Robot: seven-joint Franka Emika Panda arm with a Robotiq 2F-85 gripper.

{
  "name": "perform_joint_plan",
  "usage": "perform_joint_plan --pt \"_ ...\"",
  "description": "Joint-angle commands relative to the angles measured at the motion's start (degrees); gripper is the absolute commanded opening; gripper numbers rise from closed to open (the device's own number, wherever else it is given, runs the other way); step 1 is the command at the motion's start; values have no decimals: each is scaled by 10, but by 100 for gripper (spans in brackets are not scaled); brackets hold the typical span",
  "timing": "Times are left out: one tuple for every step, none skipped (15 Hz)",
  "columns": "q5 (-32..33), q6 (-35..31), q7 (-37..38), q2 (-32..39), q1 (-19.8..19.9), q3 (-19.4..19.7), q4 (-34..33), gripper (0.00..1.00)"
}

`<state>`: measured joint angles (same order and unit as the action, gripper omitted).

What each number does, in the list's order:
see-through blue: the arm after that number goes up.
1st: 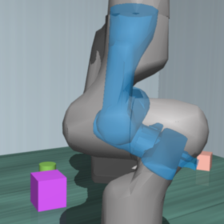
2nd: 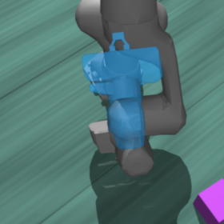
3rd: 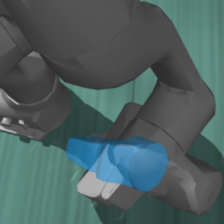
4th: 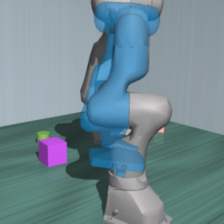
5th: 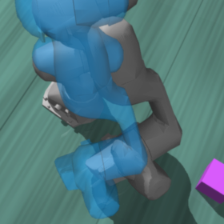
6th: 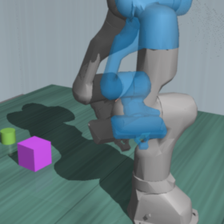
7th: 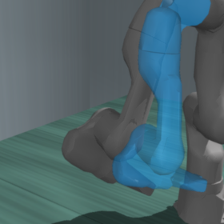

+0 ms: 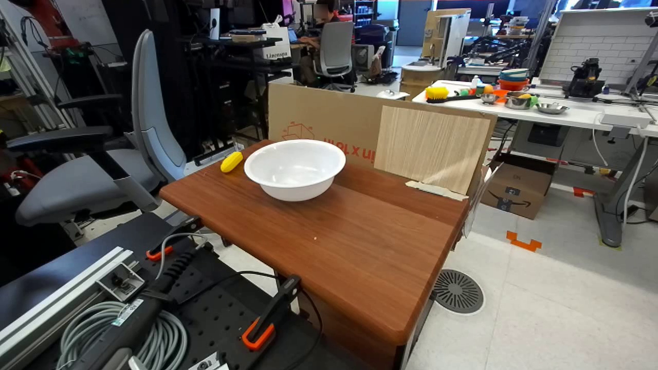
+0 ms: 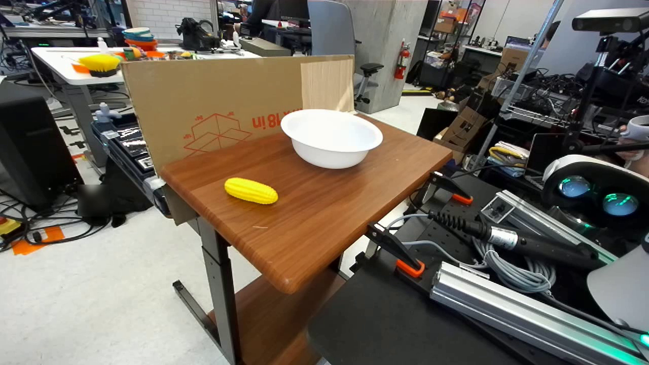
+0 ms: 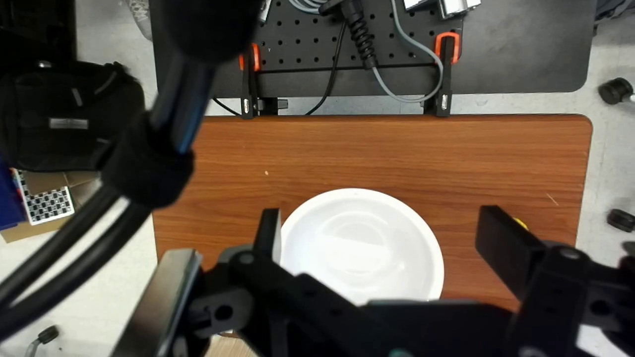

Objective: Pick up the yellow object and place it in the basin

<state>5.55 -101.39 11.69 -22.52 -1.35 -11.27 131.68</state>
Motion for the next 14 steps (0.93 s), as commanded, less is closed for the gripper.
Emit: perform_joint_plan --pt "12 -9 -6 46 -15 5 -50 100" --pt "9 -19 -8 56 -17 5 -60 100" --pt "7 -29 -8 72 -20 4 -73 100" --pt "10 -50 -10 87 -24 2 -80 100" --pt "13 -69 -11 106 -28 0 -90 100" --pt "17 -85 -10 124 -31 -1 -99 100" --pt "20 -101 -7 145 -34 -2 -109 100" --pt "22 -115 -6 163 -38 -3 -118 100" --pt "26 -123 -6 185 -41 -2 -130 100" --pt "27 -128 -7 203 -46 -1 -138 100" --pt "26 -133 -8 218 -50 0 -145 100" --pt "26 -135 -9 235 -55 0 -152 100" --pt "26 -139 -12 248 -59 1 -157 100" --pt "26 -142 -16 262 -63 1 -163 100"
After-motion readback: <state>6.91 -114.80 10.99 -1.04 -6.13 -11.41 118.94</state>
